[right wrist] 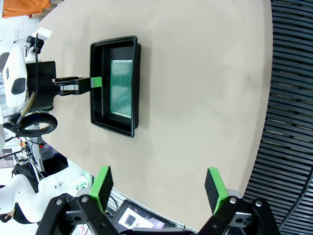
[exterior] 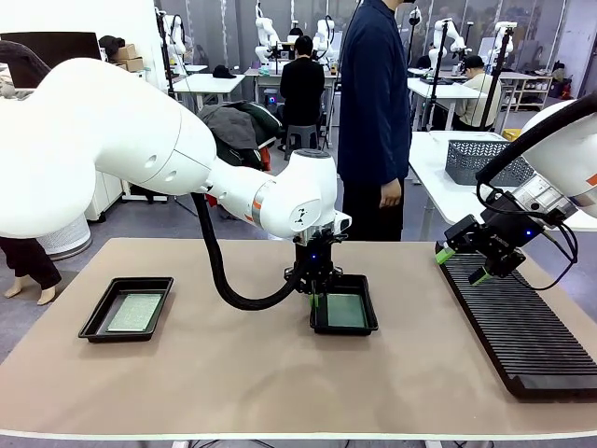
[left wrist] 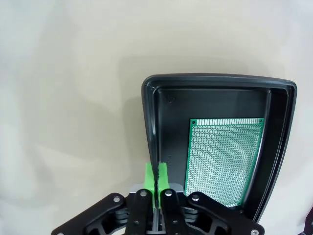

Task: Inspect and transfer BCBs to ESD trays.
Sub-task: Pick up the ESD tray and place it on the left side of the table.

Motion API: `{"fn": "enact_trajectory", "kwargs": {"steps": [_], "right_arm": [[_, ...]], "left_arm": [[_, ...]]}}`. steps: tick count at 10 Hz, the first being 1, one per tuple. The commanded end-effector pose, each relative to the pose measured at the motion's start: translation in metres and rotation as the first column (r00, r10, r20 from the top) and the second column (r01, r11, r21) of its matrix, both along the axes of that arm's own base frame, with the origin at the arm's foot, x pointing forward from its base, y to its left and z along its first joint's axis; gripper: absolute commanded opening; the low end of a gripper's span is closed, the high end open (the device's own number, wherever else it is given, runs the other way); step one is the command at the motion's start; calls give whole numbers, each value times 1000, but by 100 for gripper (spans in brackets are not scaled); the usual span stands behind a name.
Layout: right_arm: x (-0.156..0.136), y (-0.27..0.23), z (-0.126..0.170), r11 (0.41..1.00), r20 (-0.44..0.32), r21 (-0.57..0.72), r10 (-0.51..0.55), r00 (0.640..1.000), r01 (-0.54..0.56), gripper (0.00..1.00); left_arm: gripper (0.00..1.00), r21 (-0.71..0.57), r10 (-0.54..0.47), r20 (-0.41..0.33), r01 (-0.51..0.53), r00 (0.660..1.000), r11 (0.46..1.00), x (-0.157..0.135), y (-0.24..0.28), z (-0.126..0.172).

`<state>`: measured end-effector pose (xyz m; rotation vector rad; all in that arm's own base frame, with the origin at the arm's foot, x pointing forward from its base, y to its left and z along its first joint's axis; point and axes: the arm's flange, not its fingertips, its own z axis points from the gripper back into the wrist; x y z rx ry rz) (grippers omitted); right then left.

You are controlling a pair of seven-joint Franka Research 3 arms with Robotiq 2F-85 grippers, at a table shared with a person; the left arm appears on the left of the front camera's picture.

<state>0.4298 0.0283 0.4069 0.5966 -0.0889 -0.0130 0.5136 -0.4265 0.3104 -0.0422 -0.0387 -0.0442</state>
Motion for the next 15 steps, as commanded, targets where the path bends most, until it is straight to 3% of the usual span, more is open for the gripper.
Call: {"fn": "enact_trajectory", "kwargs": {"steps": [1, 7, 15], "right_arm": [[0, 1, 0, 1000, -3, 2, -5, 1000, 5, 100], [0, 1, 0, 1000, -3, 2, -5, 1000, 5, 100], [0, 1, 0, 1000, -3, 2, -5, 1000, 5, 100]], "left_arm": [[3, 0, 0, 0, 0, 1000, 1000, 0, 0, 0], [3, -236, -23, 16, 26, 1000, 971, -4, 39, -8], [3, -369, -17, 53, 35, 998, 929, -25, 100, 16]]}}
